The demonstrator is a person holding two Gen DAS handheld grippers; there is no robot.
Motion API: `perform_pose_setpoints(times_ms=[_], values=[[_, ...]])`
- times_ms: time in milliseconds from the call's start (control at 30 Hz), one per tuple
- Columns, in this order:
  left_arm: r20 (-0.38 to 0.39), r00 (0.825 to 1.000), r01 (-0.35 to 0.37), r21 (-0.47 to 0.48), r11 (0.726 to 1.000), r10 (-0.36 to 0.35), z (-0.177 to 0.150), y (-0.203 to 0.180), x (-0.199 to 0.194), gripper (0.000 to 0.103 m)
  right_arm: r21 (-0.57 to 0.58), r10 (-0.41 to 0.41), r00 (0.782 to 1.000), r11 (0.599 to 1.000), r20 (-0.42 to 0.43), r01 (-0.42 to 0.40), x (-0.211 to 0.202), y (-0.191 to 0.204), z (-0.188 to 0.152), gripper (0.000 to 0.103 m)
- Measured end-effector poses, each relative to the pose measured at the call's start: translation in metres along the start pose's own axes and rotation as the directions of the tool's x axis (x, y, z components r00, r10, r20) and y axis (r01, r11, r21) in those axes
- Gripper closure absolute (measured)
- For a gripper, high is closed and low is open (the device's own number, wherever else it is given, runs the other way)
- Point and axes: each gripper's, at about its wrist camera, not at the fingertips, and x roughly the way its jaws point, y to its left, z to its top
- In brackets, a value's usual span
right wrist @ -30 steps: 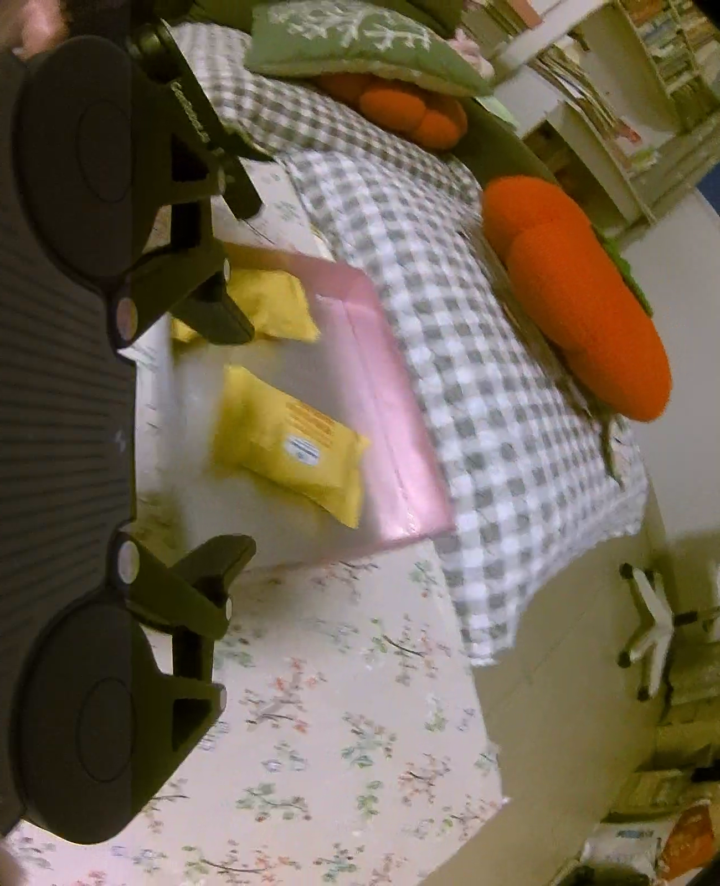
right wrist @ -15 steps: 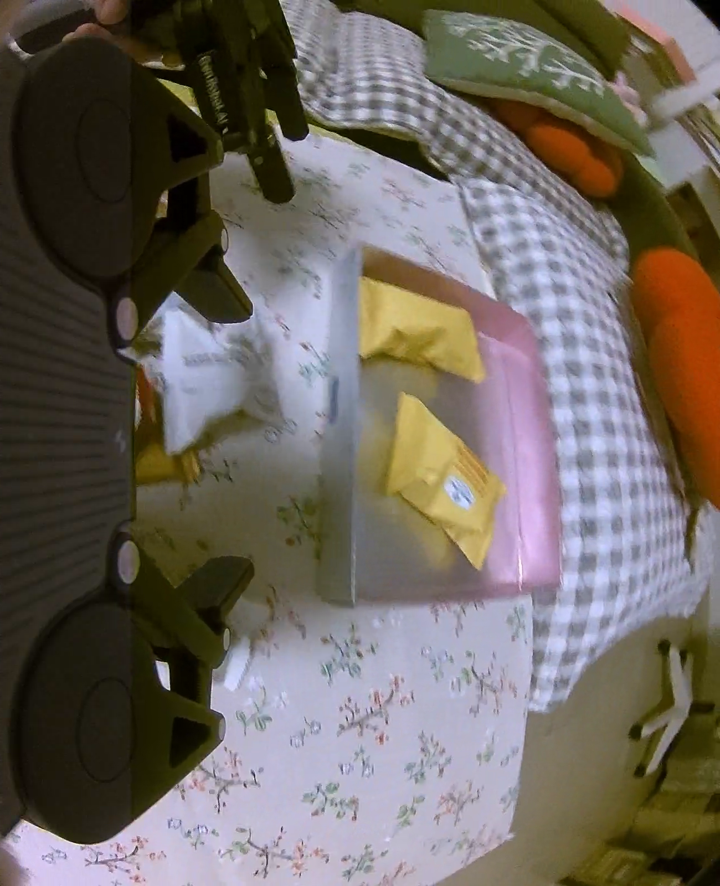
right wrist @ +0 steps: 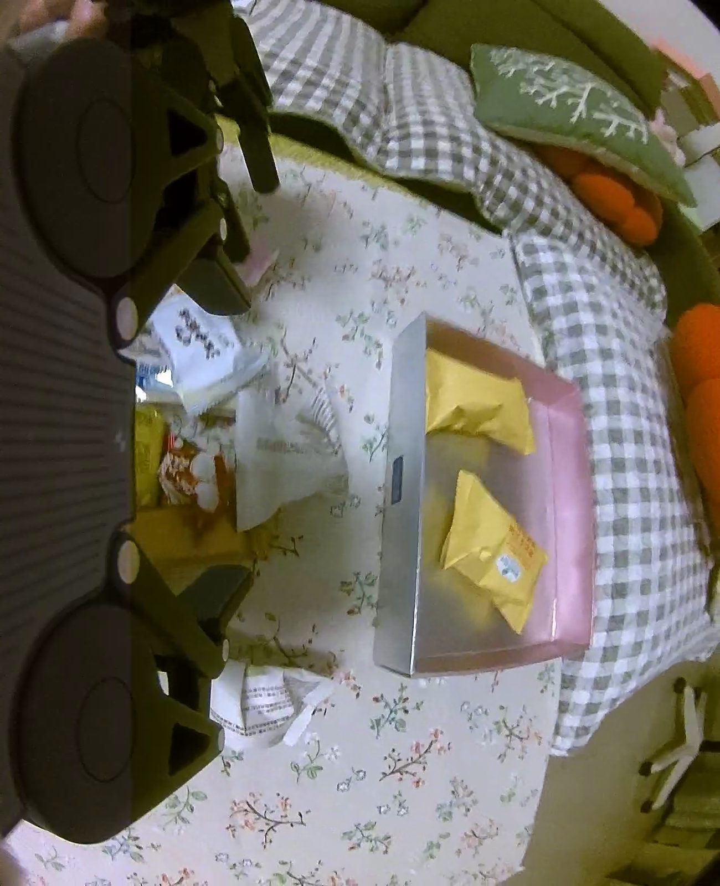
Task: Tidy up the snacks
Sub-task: 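Reach the left gripper to the pink stick packet and grasp it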
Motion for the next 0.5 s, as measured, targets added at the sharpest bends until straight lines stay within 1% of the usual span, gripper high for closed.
perform_pose_setpoints(times_ms=[67, 200, 300, 367, 433, 467, 500], values=[[-0.027, 1.0, -0.004, 0.003, 1.0, 0.005, -0.006, 0.002, 0.004, 0.029, 0.012, 0.0, 1.0, 1.0, -0.008, 0.0, 0.006, -0.001, 0.001, 0.007], [-0.079, 0.996, -0.04, 0.035, 0.999, 0.043, -0.013, 0.006, 0.019, 0.029, -0.019, -0.031, 0.999, 0.999, 0.018, 0.031, 0.011, 0.004, 0.001, 0.007], [-0.111, 0.992, -0.053, 0.009, 0.999, 0.054, -0.016, 0.016, 0.03, 0.03, -0.024, -0.04, 0.999, 0.999, 0.021, 0.04, 0.019, 0.006, 0.001, 0.007], [-0.125, 0.991, -0.053, 0.007, 0.999, 0.053, -0.018, 0.019, 0.033, 0.032, -0.032, -0.06, 0.998, 0.998, 0.027, 0.061, 0.025, 0.006, 0.003, 0.007], [-0.124, 0.991, -0.054, 0.019, 0.998, 0.056, -0.02, 0.019, 0.034, 0.032, -0.033, -0.071, 0.997, 0.997, 0.009, 0.072, 0.031, 0.005, 0.004, 0.008], [-0.123, 0.991, -0.057, 0.025, 0.998, 0.06, -0.02, 0.018, 0.034, 0.036, -0.029, -0.076, 0.997, 0.997, 0.007, 0.076, 0.033, 0.004, 0.005, 0.009], [-0.126, 0.99, -0.061, 0.03, 0.998, 0.065, -0.02, 0.018, 0.035, 0.043, -0.023, -0.079, 0.997, 0.997, 0.007, 0.079, 0.034, 0.003, 0.005, 0.009]])
